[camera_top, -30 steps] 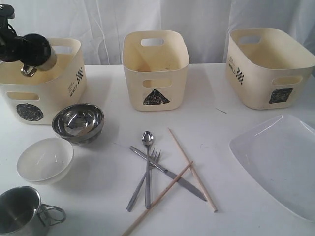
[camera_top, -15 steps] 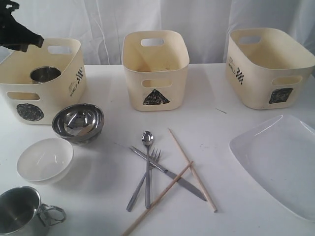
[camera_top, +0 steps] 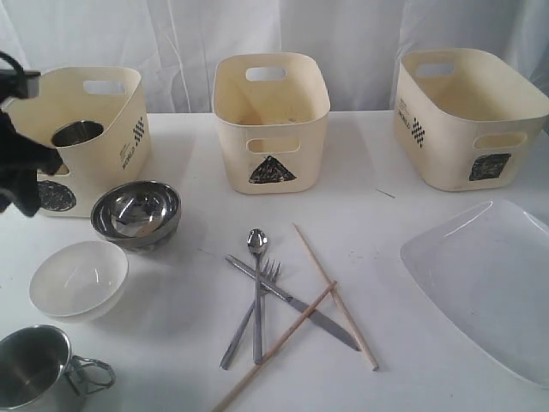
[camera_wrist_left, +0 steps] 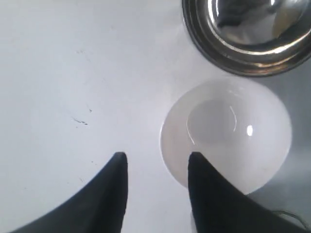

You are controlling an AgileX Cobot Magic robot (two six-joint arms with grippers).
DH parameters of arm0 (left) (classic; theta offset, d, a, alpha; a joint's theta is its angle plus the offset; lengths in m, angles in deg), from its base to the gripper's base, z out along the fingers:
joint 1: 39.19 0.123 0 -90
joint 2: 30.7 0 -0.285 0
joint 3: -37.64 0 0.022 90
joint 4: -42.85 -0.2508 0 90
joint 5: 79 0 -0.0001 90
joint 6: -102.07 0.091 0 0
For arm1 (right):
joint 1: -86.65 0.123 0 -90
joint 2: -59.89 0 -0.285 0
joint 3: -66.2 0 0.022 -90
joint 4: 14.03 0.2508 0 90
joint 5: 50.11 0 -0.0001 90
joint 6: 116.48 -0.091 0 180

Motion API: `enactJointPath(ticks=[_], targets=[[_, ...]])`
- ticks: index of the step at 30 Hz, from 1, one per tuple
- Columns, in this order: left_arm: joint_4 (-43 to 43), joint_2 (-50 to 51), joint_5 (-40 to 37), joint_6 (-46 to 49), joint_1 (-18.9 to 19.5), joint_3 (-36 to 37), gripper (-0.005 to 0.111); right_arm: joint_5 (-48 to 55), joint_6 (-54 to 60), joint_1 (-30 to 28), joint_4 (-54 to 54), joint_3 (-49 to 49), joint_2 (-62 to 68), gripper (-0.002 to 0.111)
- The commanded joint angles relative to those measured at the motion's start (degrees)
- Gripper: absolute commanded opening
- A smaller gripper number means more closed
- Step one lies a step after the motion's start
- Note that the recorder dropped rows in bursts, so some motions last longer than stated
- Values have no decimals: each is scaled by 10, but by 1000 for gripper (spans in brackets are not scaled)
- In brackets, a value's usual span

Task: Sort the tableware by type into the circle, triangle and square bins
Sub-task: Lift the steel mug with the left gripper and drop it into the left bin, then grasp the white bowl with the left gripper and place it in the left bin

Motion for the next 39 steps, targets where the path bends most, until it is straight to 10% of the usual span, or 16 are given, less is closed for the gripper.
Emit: enactJointPath(ticks=[1,10,13,16,27,39], targets=[[18,-3,95,3,-3,98,46,-2,-1,1,-1,2,-4,0],[40,42,326,3,-3,240,46,-2,-1,1,-1,2,-4,0],[42,65,323,3,-3,243,38,-2,-1,1,-1,2,-4,0],[21,53,327,3,-2,241,0,-2,-1,1,-1,2,-4,0],[-152,-134,127,23,15,74,0,-2,-1,1,-1,2,-4,0],[-122,-84,780,-37,15,43,0,-2,-1,1,-1,2,-4,0]])
